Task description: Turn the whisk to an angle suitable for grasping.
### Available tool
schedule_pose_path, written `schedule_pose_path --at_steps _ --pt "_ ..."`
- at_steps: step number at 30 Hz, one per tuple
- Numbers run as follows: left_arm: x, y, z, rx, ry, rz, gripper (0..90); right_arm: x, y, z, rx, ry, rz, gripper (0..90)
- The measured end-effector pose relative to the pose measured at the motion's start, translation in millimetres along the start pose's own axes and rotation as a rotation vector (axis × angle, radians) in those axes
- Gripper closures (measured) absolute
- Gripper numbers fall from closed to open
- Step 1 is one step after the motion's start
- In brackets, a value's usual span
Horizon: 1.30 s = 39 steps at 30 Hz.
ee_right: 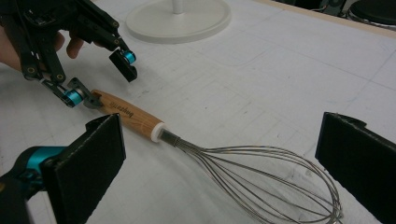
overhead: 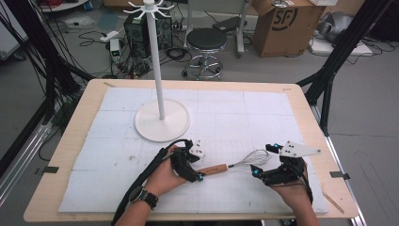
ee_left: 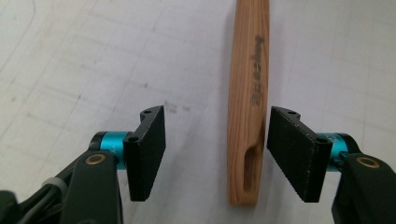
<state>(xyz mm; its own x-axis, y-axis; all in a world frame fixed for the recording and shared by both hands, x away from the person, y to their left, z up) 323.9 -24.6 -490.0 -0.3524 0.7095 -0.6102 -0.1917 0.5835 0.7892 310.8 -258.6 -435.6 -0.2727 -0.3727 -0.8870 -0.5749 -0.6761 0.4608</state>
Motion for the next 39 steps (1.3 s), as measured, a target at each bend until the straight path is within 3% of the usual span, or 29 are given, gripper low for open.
schedule_pose_path --at_steps 5,11,22,35,39 --pt "11.5 2.3 3.4 -0.004 0.016 -0.012 36.9 -0.8 -2.5 0.8 -0.006 0.008 0.005 0.3" --pt "13.1 5.3 12.6 -0.046 0.036 -0.016 36.9 -0.8 -4.7 1.4 -0.005 0.012 0.008 0.4" --pt "11.1 5.1 39.8 -0.134 0.128 -0.047 35.2 -0.9 -4.3 -0.1 -0.007 0.005 0.006 0.3" --pt "10.3 7.6 43.2 -0.139 0.129 -0.047 34.1 -0.1 -3.3 -0.6 -0.006 0.007 0.005 0.3" --pt "7.7 17.6 37.9 -0.125 0.125 -0.092 31.4 -0.6 -3.9 -0.1 -0.008 0.016 0.004 0.3"
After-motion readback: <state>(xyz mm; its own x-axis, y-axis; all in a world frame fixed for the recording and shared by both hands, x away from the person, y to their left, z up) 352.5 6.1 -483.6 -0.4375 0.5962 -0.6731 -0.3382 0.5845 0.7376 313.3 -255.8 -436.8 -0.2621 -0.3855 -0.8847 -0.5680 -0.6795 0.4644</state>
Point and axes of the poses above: each handheld gripper's, and its own axes: y roughly backward along the jaws, x roughly out of its underside, z roughly to its left, the point moved 8 cm from there along -y, roughly forward along the jaws, and after that the axes turned 6 degrees about y, right-handed, at the moved point
